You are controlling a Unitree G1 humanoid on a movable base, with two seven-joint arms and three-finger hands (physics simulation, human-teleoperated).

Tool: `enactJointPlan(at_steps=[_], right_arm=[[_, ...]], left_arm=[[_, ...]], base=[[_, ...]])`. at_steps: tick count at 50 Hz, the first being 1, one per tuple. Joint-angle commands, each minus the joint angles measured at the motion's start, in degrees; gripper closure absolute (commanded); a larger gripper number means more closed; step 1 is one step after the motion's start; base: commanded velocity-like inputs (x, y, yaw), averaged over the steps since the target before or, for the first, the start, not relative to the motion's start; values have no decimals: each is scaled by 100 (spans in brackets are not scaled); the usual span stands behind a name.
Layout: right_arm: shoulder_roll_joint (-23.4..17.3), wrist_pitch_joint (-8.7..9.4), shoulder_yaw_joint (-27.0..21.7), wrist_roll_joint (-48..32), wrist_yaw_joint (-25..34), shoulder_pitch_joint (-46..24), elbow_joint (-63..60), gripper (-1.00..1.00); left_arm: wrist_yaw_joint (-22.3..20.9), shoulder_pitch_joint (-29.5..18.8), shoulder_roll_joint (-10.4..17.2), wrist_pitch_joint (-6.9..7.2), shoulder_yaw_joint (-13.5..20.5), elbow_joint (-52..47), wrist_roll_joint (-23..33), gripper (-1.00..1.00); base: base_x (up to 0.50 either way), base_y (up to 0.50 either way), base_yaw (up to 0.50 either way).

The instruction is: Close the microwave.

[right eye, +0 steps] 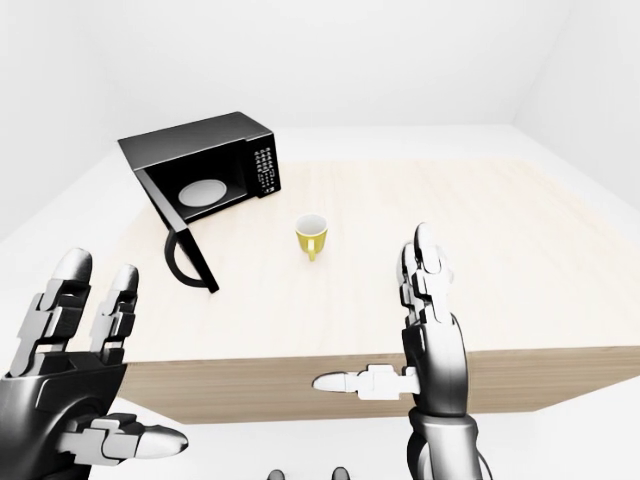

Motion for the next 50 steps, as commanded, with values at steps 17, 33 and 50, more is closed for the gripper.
enactJointPlan(at_steps=[17,33,50], right_arm=[[-31,-19,47,-54,-10,1,109,-100],[-35,-13,55,-60,-15,-11,122,-100],[-41,-35,72,-66,-28,-11,145,-100]], left_arm=[[17,-95,1,-4,3,120,65,-100],[44,-80,30,-11,-28,118,74,-100],[60,-101,38,23,-27,113,69,-100]], base=[[0,50,0],[0,50,0],[0,50,0]])
